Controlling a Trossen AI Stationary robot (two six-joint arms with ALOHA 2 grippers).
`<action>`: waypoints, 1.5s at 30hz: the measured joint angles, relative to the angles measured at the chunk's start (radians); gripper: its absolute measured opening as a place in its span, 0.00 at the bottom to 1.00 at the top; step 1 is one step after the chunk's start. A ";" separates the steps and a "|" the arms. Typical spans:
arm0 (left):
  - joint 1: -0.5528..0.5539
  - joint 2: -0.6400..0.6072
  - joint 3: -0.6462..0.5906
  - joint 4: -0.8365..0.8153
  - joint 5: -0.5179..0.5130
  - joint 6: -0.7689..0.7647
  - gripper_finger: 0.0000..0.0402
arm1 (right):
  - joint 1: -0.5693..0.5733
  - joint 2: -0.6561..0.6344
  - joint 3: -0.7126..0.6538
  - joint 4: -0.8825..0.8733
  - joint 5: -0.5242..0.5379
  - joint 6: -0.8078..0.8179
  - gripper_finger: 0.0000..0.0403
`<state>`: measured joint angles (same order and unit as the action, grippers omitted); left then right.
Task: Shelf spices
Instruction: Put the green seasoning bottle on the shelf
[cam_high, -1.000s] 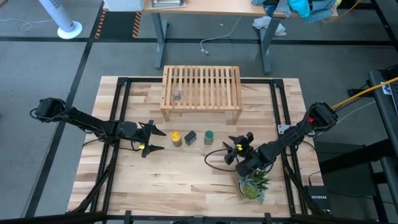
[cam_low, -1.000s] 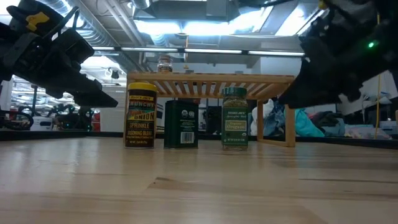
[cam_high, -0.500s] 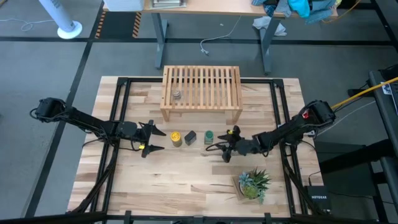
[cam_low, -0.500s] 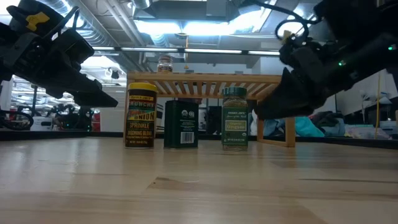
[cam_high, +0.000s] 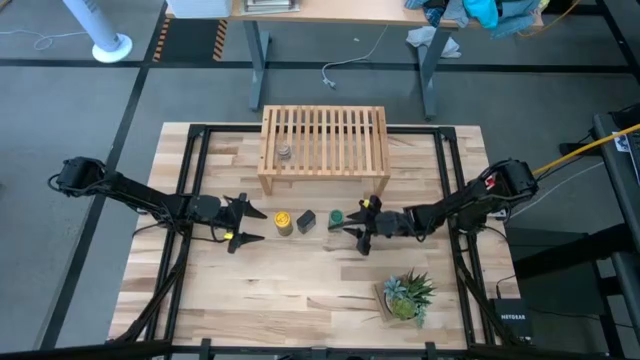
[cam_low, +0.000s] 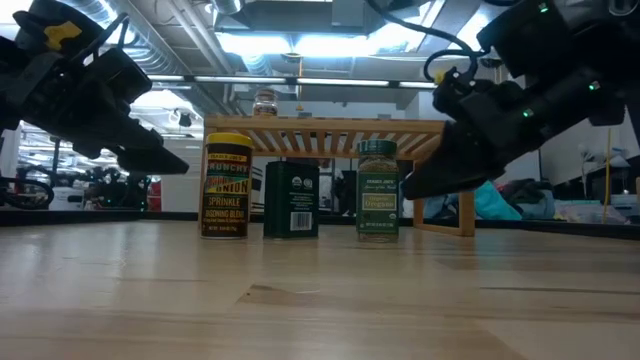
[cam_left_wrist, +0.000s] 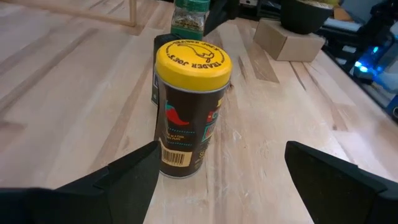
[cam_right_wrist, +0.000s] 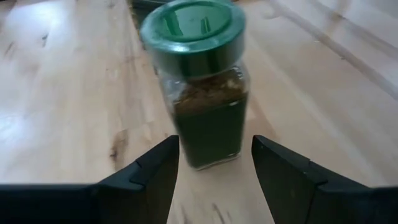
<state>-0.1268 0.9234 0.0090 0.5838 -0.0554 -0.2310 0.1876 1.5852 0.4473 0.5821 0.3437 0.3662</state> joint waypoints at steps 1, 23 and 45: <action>0.000 0.000 0.000 0.000 0.000 -0.026 0.83 | -0.003 0.000 0.000 0.000 0.000 -0.002 0.52; 0.000 0.000 0.000 -0.001 0.000 -0.099 0.83 | -0.007 0.004 0.000 0.064 0.012 -0.091 0.52; 0.000 0.000 0.000 -0.001 0.000 -0.107 0.83 | -0.006 0.004 0.000 0.067 -0.041 -0.083 0.61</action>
<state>-0.1266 0.9234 0.0090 0.5828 -0.0555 -0.3380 0.1818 1.5894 0.4473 0.6495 0.3025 0.2836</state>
